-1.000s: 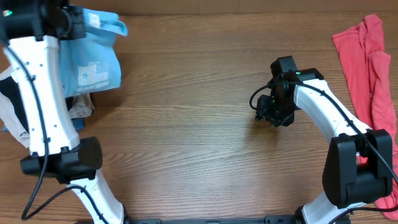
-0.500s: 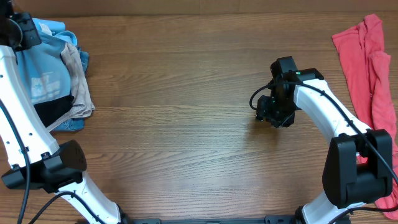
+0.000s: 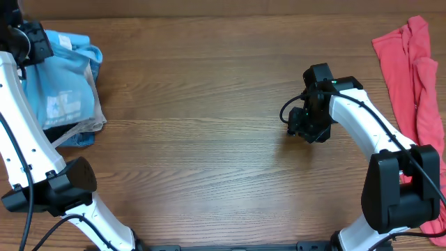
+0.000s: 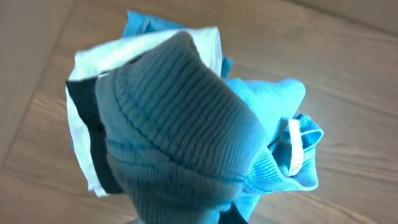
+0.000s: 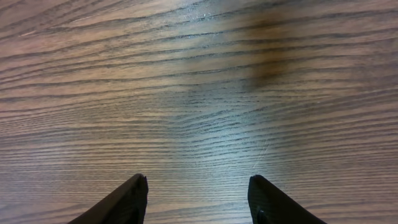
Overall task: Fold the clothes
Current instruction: 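Carry the blue shirt left and place it on the clothes stack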
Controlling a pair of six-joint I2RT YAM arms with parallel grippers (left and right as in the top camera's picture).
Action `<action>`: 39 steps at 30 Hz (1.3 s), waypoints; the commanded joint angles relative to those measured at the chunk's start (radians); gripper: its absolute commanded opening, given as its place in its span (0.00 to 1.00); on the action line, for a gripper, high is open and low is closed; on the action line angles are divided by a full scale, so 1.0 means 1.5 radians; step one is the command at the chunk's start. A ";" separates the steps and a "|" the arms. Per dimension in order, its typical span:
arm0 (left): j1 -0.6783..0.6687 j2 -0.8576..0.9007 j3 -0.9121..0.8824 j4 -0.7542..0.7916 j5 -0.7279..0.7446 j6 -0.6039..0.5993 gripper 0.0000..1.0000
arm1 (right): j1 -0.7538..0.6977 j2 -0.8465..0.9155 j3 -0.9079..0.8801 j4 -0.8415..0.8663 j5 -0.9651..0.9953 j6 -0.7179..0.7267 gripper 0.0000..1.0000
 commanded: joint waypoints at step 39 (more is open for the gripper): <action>0.163 0.250 0.014 0.210 -0.010 -0.037 0.09 | -0.002 0.000 -0.002 -0.016 0.009 -0.001 0.56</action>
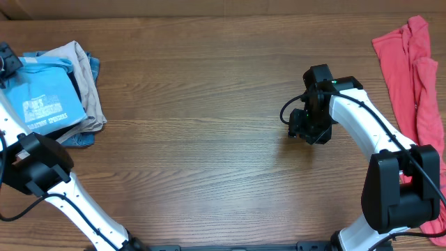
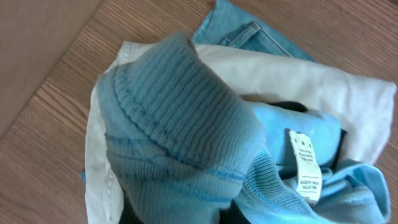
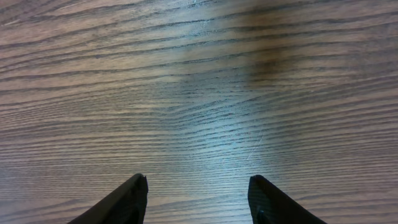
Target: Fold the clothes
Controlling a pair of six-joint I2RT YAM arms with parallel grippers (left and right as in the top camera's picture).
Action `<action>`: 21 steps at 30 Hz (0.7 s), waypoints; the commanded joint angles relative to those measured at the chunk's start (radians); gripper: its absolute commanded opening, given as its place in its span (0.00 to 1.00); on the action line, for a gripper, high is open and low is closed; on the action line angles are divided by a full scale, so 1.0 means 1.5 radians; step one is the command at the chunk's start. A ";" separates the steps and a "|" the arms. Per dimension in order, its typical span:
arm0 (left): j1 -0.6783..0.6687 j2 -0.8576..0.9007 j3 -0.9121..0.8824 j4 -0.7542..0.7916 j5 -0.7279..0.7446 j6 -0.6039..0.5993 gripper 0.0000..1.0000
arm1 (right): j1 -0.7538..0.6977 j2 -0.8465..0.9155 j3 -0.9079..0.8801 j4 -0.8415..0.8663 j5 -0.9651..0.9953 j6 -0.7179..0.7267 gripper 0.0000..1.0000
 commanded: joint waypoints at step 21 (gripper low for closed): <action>0.061 0.024 0.025 0.054 0.164 -0.079 0.78 | -0.002 0.000 -0.002 0.002 0.004 -0.002 0.56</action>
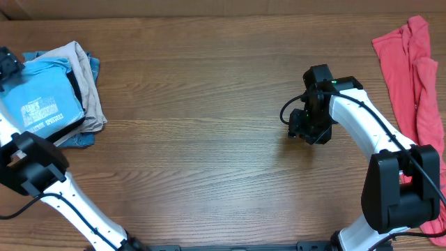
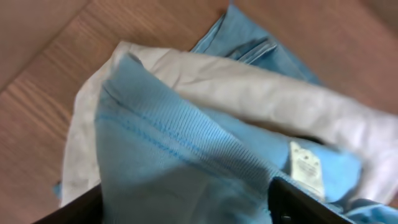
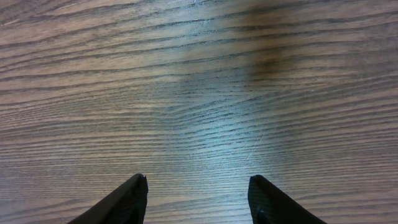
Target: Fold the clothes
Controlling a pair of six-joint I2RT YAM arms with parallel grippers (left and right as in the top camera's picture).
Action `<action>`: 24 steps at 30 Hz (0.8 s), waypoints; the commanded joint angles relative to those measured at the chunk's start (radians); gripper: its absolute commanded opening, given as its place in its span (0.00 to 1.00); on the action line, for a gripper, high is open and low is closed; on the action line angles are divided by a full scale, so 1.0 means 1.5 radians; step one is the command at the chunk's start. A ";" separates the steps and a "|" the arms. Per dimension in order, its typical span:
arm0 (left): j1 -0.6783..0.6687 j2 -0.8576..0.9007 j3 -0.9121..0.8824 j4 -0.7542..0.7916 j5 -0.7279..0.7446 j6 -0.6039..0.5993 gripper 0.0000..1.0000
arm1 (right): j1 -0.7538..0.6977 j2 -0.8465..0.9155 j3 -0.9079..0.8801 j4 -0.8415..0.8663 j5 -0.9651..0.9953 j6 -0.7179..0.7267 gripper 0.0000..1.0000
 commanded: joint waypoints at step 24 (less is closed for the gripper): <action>-0.006 0.005 0.141 -0.185 0.624 0.144 1.00 | -0.002 0.000 -0.002 0.005 0.005 -0.017 0.56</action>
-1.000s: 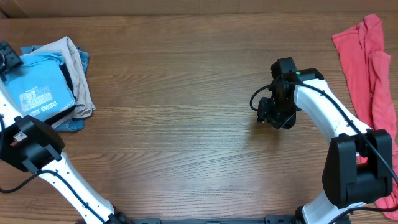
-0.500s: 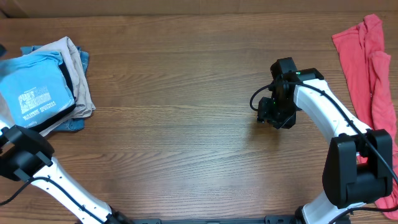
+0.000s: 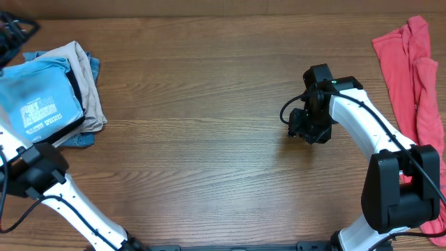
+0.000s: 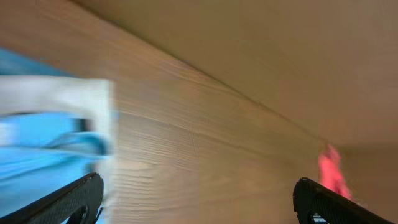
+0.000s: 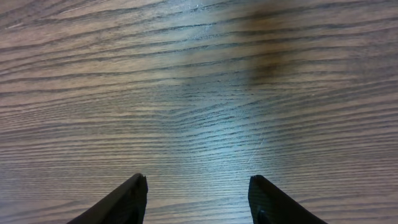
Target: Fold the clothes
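Note:
A folded light-blue shirt (image 3: 38,101) lies on top of a pile at the table's far left, over a beige garment (image 3: 82,66) and denim. My left gripper (image 3: 14,31) sits behind the pile at the back left corner. In its wrist view the left gripper (image 4: 199,202) is wide open and holds nothing, with the blue shirt (image 4: 37,149) blurred at the left. A crumpled red garment (image 3: 411,77) lies at the right edge. Right of centre, my right gripper (image 3: 306,125) is open over bare wood (image 5: 198,199).
The wooden table (image 3: 209,139) spreads between the pile and the red garment. The far table edge (image 4: 217,93) runs just behind the left gripper. The red garment (image 4: 329,171) shows small at the right of the left wrist view.
My left gripper, open just over the blue shirt's collar, has lifted off and turned away toward the back corner. The shirt stays on the pile. The right arm has not moved.
First my left gripper held the folded blue shirt up over the pile. Then the shirt lay on the pile with the gripper still on its collar. After that the jaws stood open over it, and now the gripper is clear. The right gripper stayed open in place.

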Controlling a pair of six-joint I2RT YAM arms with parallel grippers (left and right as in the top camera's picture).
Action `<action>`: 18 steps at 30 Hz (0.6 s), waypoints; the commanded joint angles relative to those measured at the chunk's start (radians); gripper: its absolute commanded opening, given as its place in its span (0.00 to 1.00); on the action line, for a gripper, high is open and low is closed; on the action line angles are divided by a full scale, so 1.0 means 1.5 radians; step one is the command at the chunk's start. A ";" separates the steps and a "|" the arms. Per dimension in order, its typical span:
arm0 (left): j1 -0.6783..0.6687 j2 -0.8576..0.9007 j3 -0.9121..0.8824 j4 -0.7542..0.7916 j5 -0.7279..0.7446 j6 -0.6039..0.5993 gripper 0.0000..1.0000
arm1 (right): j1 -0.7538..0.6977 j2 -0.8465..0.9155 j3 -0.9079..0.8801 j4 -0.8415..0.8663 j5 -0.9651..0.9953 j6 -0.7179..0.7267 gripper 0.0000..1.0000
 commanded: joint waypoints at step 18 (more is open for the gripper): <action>0.030 0.036 -0.369 0.086 0.140 0.332 1.00 | -0.002 0.000 -0.002 -0.003 0.004 -0.013 0.56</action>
